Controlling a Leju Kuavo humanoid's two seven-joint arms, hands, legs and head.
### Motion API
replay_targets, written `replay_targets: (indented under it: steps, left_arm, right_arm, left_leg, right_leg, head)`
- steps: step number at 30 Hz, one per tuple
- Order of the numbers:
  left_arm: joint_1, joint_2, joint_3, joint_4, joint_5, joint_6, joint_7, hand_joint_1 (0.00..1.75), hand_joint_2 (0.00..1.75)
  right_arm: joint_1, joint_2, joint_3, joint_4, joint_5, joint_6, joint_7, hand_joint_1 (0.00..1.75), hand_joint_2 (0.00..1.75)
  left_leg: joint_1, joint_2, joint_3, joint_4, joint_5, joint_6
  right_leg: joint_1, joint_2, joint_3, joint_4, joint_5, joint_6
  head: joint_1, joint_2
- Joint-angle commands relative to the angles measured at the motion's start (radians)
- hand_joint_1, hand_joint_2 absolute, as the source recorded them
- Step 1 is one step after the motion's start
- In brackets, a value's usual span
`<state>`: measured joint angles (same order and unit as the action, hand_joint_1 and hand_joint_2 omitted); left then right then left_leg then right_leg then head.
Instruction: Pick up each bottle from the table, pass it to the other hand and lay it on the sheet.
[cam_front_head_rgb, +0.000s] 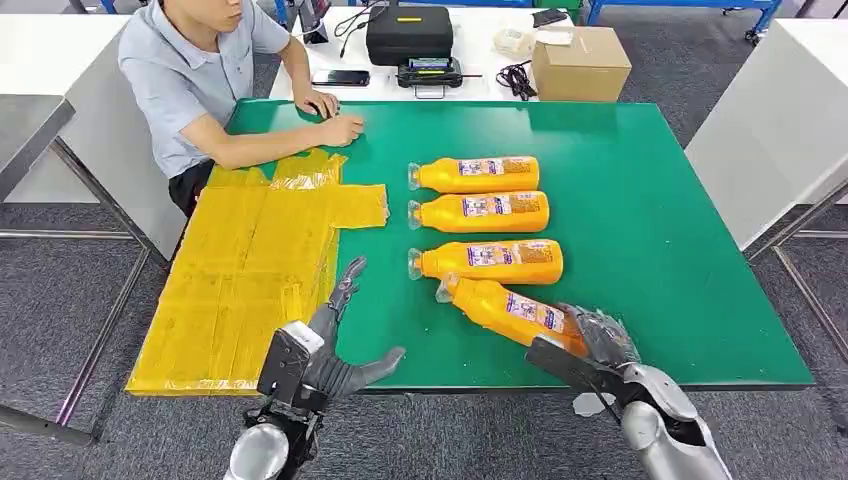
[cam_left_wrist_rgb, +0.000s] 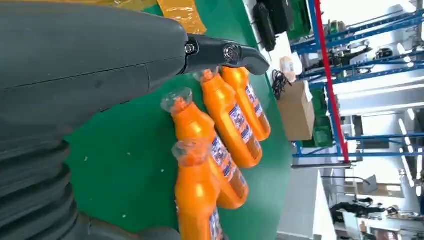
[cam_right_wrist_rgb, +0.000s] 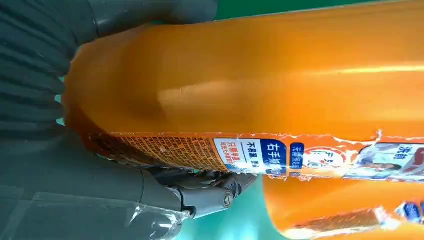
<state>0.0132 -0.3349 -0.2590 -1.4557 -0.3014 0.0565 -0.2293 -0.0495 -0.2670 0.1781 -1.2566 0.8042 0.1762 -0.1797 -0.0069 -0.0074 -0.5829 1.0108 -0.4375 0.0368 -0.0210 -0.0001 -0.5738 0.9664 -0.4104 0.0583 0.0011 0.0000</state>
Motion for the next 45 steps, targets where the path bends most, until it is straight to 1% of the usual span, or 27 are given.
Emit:
replay_targets:
  steps: [1,3,5,6,10,11,13,16,17,18,19,21,22,25,26,30,31,34,35,36,37,40,45]
  left_arm:
    - [-0.01,-0.014,-0.018,0.006,0.059,0.08,-0.047,0.0,1.75]
    - [0.021,-0.014,-0.013,-0.041,0.128,0.101,-0.067,0.0,1.75]
    - [0.04,-0.014,-0.002,-0.061,0.185,0.088,-0.083,0.0,1.75]
    - [0.042,-0.014,-0.001,-0.061,0.186,0.087,-0.084,0.0,1.75]
    - [0.04,-0.014,0.0,-0.057,0.186,0.086,-0.085,0.0,1.75]
    - [0.043,-0.014,0.002,-0.063,0.225,0.083,-0.111,0.0,1.75]
    - [0.06,-0.014,0.016,-0.077,0.304,0.052,-0.136,0.0,1.75]
    - [0.07,-0.014,0.029,-0.062,0.375,0.01,-0.13,0.0,1.75]
    - [0.061,-0.014,0.027,-0.031,0.43,-0.011,-0.101,0.0,1.75]
    - [0.049,-0.014,0.027,0.002,0.47,-0.025,-0.086,0.0,1.75]
    - [0.04,-0.014,0.026,0.026,0.488,-0.031,-0.087,0.0,1.75]
    - [0.009,-0.014,0.02,0.088,0.521,-0.056,-0.121,0.0,1.75]
    - [-0.001,-0.014,0.019,0.107,0.554,-0.077,-0.111,0.0,1.75]
    - [-0.003,-0.012,0.012,0.113,0.596,-0.126,-0.106,0.0,1.75]
    - [-0.007,-0.011,0.008,0.122,0.616,-0.144,-0.078,0.0,1.75]
    - [-0.012,-0.013,0.005,0.135,0.617,-0.144,-0.077,0.0,1.75]
    - [-0.023,-0.01,-0.004,0.16,0.639,-0.161,-0.055,0.0,1.75]
    - [-0.048,-0.007,-0.039,0.2,0.623,-0.172,-0.061,0.0,1.75]
    - [-0.06,0.003,-0.065,0.197,0.546,-0.152,-0.115,0.0,1.75]
    - [-0.064,-0.001,-0.068,0.191,0.526,-0.142,-0.122,0.0,1.75]
    - [-0.072,0.003,-0.08,0.181,0.484,-0.134,-0.121,0.0,1.75]
    - [-0.088,0.001,-0.077,0.188,0.469,-0.135,-0.098,0.0,1.75]
    - [-0.119,-0.01,-0.044,0.237,0.479,-0.13,-0.098,0.0,1.75]
  right_arm:
    - [0.111,0.045,-0.011,-0.027,-0.143,0.008,-0.046,1.75,1.75]
    - [0.137,0.083,-0.008,-0.126,-0.236,0.018,-0.09,1.75,1.75]
    - [0.139,0.101,0.013,-0.196,-0.276,0.022,-0.101,1.75,1.75]
    - [0.137,0.102,0.015,-0.202,-0.278,0.023,-0.093,1.75,1.75]
    - [0.136,0.095,0.014,-0.199,-0.28,0.024,-0.092,1.75,1.75]
    - [0.131,0.109,0.005,-0.198,-0.313,0.025,-0.124,1.75,1.75]
    - [0.112,0.13,0.011,-0.219,-0.326,0.024,-0.146,1.75,1.75]
    - [0.062,0.194,0.01,-0.237,-0.362,0.029,-0.167,1.75,1.75]
    - [0.041,0.216,0.008,-0.232,-0.391,0.041,-0.182,1.75,1.75]
    - [0.022,0.228,0.012,-0.22,-0.409,0.054,-0.193,1.75,1.75]
    - [0.012,0.232,0.015,-0.211,-0.413,0.056,-0.195,1.75,1.75]
    - [-0.013,0.259,0.017,-0.179,-0.481,0.096,-0.226,1.75,1.75]
    - [-0.022,0.263,0.022,-0.166,-0.492,0.104,-0.231,1.75,1.75]
    - [-0.048,0.283,0.057,-0.137,-0.461,0.08,-0.231,1.75,1.75]
    - [-0.056,0.287,0.074,-0.131,-0.482,0.101,-0.245,1.75,1.75]
    - [-0.059,0.292,0.082,-0.128,-0.483,0.101,-0.246,1.75,1.75]
    - [-0.07,0.291,0.096,-0.117,-0.506,0.114,-0.253,1.75,1.75]
    - [-0.096,0.297,0.122,-0.075,-0.51,0.114,-0.252,1.75,1.75]
    - [-0.109,0.295,0.144,-0.056,-0.493,0.1,-0.238,1.75,1.75]
    - [-0.114,0.299,0.155,-0.045,-0.486,0.093,-0.235,1.75,1.75]
    - [-0.131,0.289,0.201,-0.025,-0.433,0.077,-0.225,1.75,1.75]
    - [-0.155,0.295,0.242,0.021,-0.412,0.064,-0.232,1.75,1.75]
    - [-0.199,0.293,0.3,0.062,-0.398,0.05,-0.243,1.75,1.75]
  left_leg:
    - [0.002,-0.005,0.002,-0.001,0.0,-0.002]
    - [0.002,-0.004,0.002,0.0,-0.001,-0.002]
    - [0.002,-0.001,0.0,0.0,-0.001,-0.003]
    - [0.003,0.001,-0.001,0.0,-0.002,-0.004]
    - [0.003,0.002,-0.002,0.0,-0.001,-0.003]
    - [0.002,0.002,-0.004,0.0,-0.001,-0.002]
    - [0.002,0.001,-0.004,0.0,-0.001,-0.002]
    - [0.001,0.004,-0.007,0.0,-0.001,-0.002]
    - [0.002,0.006,-0.007,0.001,-0.002,-0.003]
    - [0.001,0.006,-0.007,0.0,-0.001,-0.002]
    - [0.002,0.007,-0.006,0.0,-0.002,-0.003]
    - [0.001,0.002,-0.007,-0.001,0.0,-0.002]
    - [0.001,0.002,-0.007,-0.002,0.0,-0.003]
    - [0.002,0.002,-0.007,-0.001,0.0,-0.002]
    - [0.002,0.002,-0.008,-0.001,0.0,-0.002]
    - [0.002,0.003,-0.007,-0.001,0.0,-0.002]
    - [0.002,0.001,-0.008,-0.001,0.0,-0.002]
    - [0.002,0.0,-0.008,-0.001,0.0,-0.002]
    - [0.001,0.0,-0.009,-0.001,0.001,-0.001]
    - [0.002,0.001,-0.008,-0.001,0.0,-0.002]
    - [0.002,0.001,-0.009,0.0,0.0,-0.002]
    - [0.002,0.001,-0.01,0.0,0.0,-0.002]
    - [0.002,0.001,-0.009,0.0,0.0,-0.002]
  right_leg:
    - [0.002,-0.006,0.004,-0.002,-0.001,-0.002]
    - [0.002,-0.004,0.001,-0.001,-0.002,-0.003]
    - [0.002,-0.002,0.004,-0.001,-0.001,-0.003]
    - [0.003,0.0,0.003,0.0,-0.002,-0.004]
    - [0.002,0.001,0.002,0.0,-0.001,-0.003]
    - [0.001,0.001,0.001,0.001,0.0,-0.002]
    - [0.002,0.0,0.001,0.0,0.0,-0.002]
    - [0.001,0.005,-0.002,0.001,0.0,-0.002]
    - [0.002,0.007,-0.002,0.002,0.0,-0.003]
    - [0.001,0.006,-0.003,0.001,0.0,-0.002]
    - [0.001,0.007,-0.002,0.001,0.0,-0.003]
    - [0.0,0.002,-0.002,0.001,0.001,-0.002]
    - [0.001,0.002,-0.002,0.0,0.001,-0.003]
    - [0.002,0.002,-0.002,0.0,0.001,-0.002]
    - [0.001,0.002,-0.003,0.0,0.001,-0.002]
    - [0.002,0.003,-0.002,0.0,0.0,-0.003]
    - [0.001,0.002,-0.002,0.0,0.0,-0.002]
    - [0.001,0.0,-0.002,0.0,0.0,-0.002]
    - [0.001,0.001,-0.003,0.0,0.0,-0.001]
    - [0.001,0.001,-0.002,0.0,0.0,-0.002]
    - [0.001,0.002,-0.003,0.001,0.0,-0.002]
    - [0.002,0.001,-0.004,0.001,0.0,-0.002]
    - [0.001,0.002,-0.004,0.001,0.0,-0.002]
  head:
    - [0.0,0.0]
    - [0.0,0.0]
    - [0.0,0.0]
    - [0.0,0.0]
    - [-0.001,0.0]
    - [-0.001,0.0]
    - [0.0,0.0]
    - [0.0,0.0]
    - [0.0,0.0]
    - [-0.001,0.0]
    - [0.0,0.0]
    - [0.0,0.0]
    - [0.0,0.0]
    - [0.0,0.0]
    - [0.0,0.0]
    - [0.0,0.0]
    - [0.0,0.0]
    - [0.0,0.0]
    - [0.0,0.0]
    - [0.0,0.0]
    - [0.0,0.0]
    - [-0.001,0.0]
    - [0.0,0.0]
